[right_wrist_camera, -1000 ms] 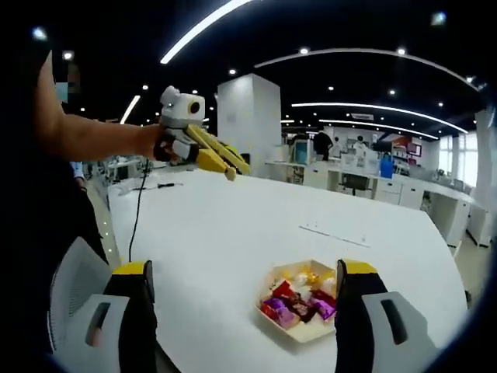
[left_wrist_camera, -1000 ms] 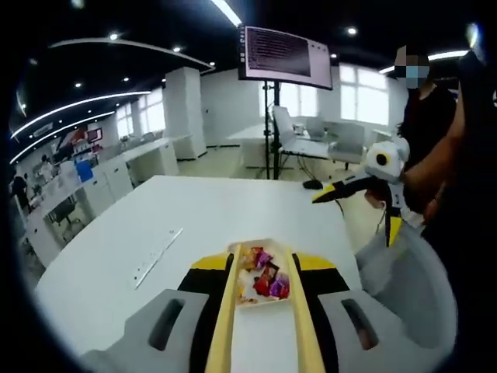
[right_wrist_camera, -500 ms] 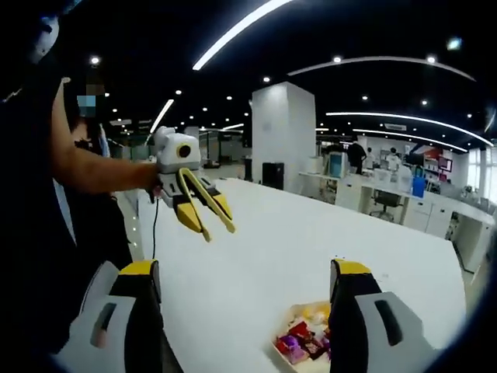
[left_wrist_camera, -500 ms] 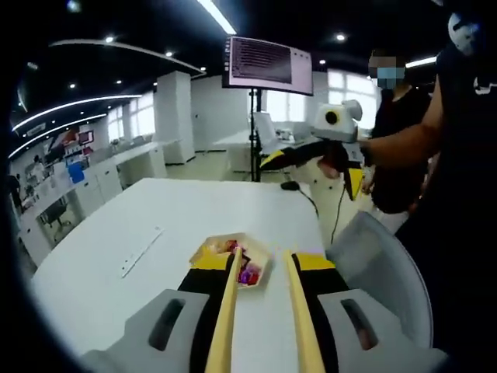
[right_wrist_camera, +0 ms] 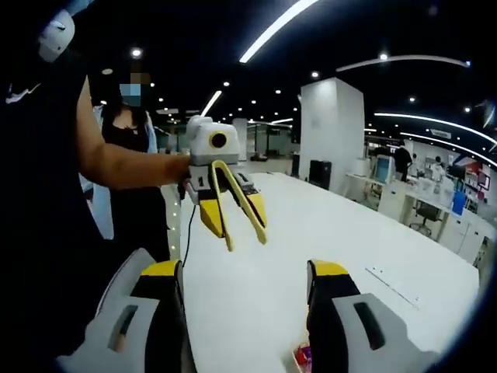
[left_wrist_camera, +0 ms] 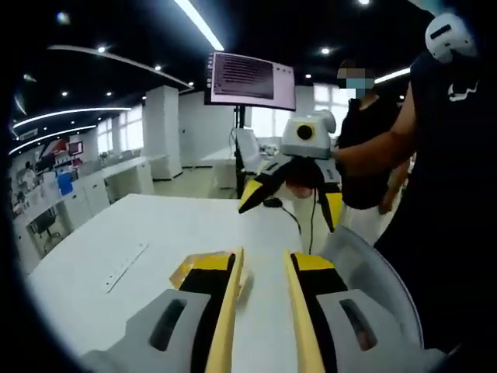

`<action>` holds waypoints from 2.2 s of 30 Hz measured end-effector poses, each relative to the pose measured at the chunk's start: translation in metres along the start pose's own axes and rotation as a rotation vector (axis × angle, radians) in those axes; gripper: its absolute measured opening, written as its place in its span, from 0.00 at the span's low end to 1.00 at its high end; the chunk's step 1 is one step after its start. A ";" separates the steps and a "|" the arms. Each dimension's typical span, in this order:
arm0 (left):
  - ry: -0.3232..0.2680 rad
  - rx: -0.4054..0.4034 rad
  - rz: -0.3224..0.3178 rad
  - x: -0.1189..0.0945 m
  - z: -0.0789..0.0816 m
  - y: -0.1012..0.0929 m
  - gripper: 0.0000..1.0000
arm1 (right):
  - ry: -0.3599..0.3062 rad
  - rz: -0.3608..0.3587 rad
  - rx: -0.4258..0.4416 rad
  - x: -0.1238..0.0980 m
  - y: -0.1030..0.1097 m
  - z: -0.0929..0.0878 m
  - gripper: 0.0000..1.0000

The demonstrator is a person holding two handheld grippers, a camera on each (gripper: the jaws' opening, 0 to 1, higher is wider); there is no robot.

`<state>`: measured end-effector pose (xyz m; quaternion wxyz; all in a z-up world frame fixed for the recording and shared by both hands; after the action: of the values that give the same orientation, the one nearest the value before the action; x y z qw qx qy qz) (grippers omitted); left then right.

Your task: Place the target food into the container with the food tongs after gripping and lifting it, then release it inside without dropping or visibly crushing the food.

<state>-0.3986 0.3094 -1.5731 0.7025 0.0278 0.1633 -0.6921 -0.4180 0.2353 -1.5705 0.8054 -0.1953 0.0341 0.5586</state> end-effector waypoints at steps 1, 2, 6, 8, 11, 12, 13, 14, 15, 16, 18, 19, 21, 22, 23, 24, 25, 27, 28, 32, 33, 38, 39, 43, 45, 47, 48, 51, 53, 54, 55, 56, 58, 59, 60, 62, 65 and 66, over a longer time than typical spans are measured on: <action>0.001 -0.002 -0.002 0.001 -0.001 -0.001 0.25 | 0.004 0.003 -0.004 0.001 0.000 -0.001 0.55; 0.000 0.009 -0.011 0.001 -0.004 -0.003 0.25 | 0.006 0.008 -0.010 0.002 -0.001 -0.003 0.53; -0.006 -0.015 -0.007 0.002 -0.012 -0.004 0.24 | 0.002 0.059 0.009 0.009 0.006 -0.003 0.49; -0.024 -0.026 -0.011 0.003 -0.014 -0.006 0.24 | 0.008 0.094 0.001 0.015 0.013 -0.005 0.46; -0.036 -0.023 -0.014 0.004 -0.017 -0.009 0.23 | 0.019 0.110 -0.011 0.021 0.017 -0.007 0.43; -0.036 -0.026 -0.017 0.004 -0.019 -0.010 0.23 | 0.018 0.119 -0.012 0.022 0.018 -0.007 0.41; -0.036 -0.022 -0.020 0.005 -0.020 -0.012 0.23 | 0.015 0.130 -0.021 0.023 0.019 -0.006 0.38; -0.045 -0.013 -0.014 0.004 -0.020 -0.011 0.23 | 0.020 0.136 -0.030 0.025 0.020 -0.006 0.37; -0.047 -0.014 -0.013 0.004 -0.020 -0.011 0.23 | 0.034 0.140 -0.043 0.026 0.020 -0.007 0.36; -0.047 -0.020 -0.019 0.004 -0.020 -0.012 0.22 | 0.036 0.140 -0.048 0.027 0.020 -0.007 0.35; -0.049 -0.009 -0.015 0.004 -0.021 -0.013 0.22 | 0.036 0.153 -0.051 0.029 0.021 -0.006 0.32; -0.050 -0.008 -0.017 0.004 -0.021 -0.014 0.22 | 0.037 0.155 -0.057 0.030 0.021 -0.005 0.30; -0.063 -0.009 -0.012 0.003 -0.019 -0.014 0.22 | 0.049 0.174 -0.072 0.035 0.024 -0.005 0.29; -0.066 -0.011 -0.014 0.003 -0.019 -0.015 0.22 | 0.055 0.176 -0.084 0.037 0.024 -0.006 0.29; -0.068 -0.012 -0.018 0.003 -0.019 -0.016 0.22 | 0.056 0.175 -0.091 0.038 0.024 -0.005 0.29; -0.069 -0.012 -0.019 0.003 -0.019 -0.017 0.22 | 0.053 0.182 -0.094 0.040 0.025 -0.004 0.27; -0.064 -0.013 -0.024 0.003 -0.020 -0.018 0.22 | 0.052 0.183 -0.095 0.041 0.025 -0.004 0.26; -0.067 -0.012 -0.024 0.002 -0.020 -0.017 0.22 | 0.054 0.190 -0.108 0.043 0.026 -0.003 0.24; -0.069 -0.019 -0.022 0.001 -0.020 -0.018 0.21 | 0.052 0.204 -0.110 0.044 0.028 -0.003 0.22; -0.065 -0.029 -0.031 0.000 -0.022 -0.019 0.20 | 0.060 0.221 -0.125 0.045 0.029 -0.004 0.20; -0.065 -0.031 -0.034 0.000 -0.022 -0.020 0.20 | 0.066 0.227 -0.125 0.046 0.030 -0.004 0.18; -0.040 -0.090 -0.015 0.003 -0.027 -0.015 0.18 | 0.075 0.215 -0.116 0.043 0.028 -0.008 0.09; -0.043 -0.098 -0.005 0.004 -0.027 -0.012 0.18 | 0.077 0.213 -0.110 0.043 0.027 -0.008 0.07; -0.050 -0.100 -0.018 0.007 -0.026 -0.013 0.18 | 0.085 0.216 -0.104 0.040 0.027 -0.009 0.04; -0.043 -0.098 -0.021 0.009 -0.026 -0.013 0.17 | 0.092 0.216 -0.101 0.038 0.026 -0.010 0.04; -0.039 -0.104 -0.024 0.008 -0.026 -0.013 0.17 | 0.096 0.212 -0.102 0.036 0.024 -0.011 0.04; -0.040 -0.108 -0.022 0.008 -0.026 -0.013 0.16 | 0.098 0.211 -0.102 0.035 0.024 -0.012 0.04; -0.061 -0.125 -0.025 0.004 -0.023 -0.012 0.16 | 0.097 0.208 -0.097 0.033 0.022 -0.012 0.04; -0.071 -0.123 -0.022 0.003 -0.020 -0.012 0.16 | 0.093 0.204 -0.092 0.033 0.021 -0.011 0.03; -0.072 -0.122 -0.017 0.002 -0.020 -0.012 0.16 | 0.093 0.203 -0.092 0.033 0.021 -0.011 0.03; -0.074 -0.126 -0.016 0.001 -0.019 -0.011 0.17 | 0.097 0.204 -0.096 0.033 0.021 -0.012 0.03; -0.077 -0.129 -0.017 0.000 -0.018 -0.011 0.17 | 0.102 0.206 -0.094 0.033 0.021 -0.013 0.03; -0.085 -0.131 -0.009 -0.003 -0.017 -0.010 0.17 | 0.106 0.209 -0.086 0.033 0.021 -0.014 0.03; -0.099 -0.139 -0.013 -0.006 -0.016 -0.011 0.17 | 0.110 0.211 -0.088 0.033 0.021 -0.014 0.03; -0.109 -0.140 -0.014 -0.007 -0.015 -0.011 0.17 | 0.114 0.213 -0.086 0.032 0.021 -0.015 0.03; -0.114 -0.134 -0.010 -0.009 -0.015 -0.012 0.17 | 0.109 0.213 -0.083 0.032 0.021 -0.015 0.03; -0.095 -0.129 0.002 -0.009 -0.020 -0.011 0.17 | 0.108 0.217 -0.079 0.033 0.021 -0.014 0.03; -0.095 -0.125 0.007 -0.010 -0.020 -0.011 0.17 | 0.109 0.218 -0.080 0.033 0.022 -0.015 0.03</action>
<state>-0.4128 0.3238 -1.5875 0.7122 -0.0484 0.1728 -0.6787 -0.4230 0.2662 -1.5991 0.7284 -0.2524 0.0769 0.6323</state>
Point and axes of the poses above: the point that each gripper's makers call its tool centre point, and the gripper's own axes: x roughly forward along the fingers, y roughly to its left, z roughly out of its top, the point moved 2 cm from there along -x, roughly backward along the fingers, and after that the axes turned 12 degrees about -x, right-handed, at the moved point
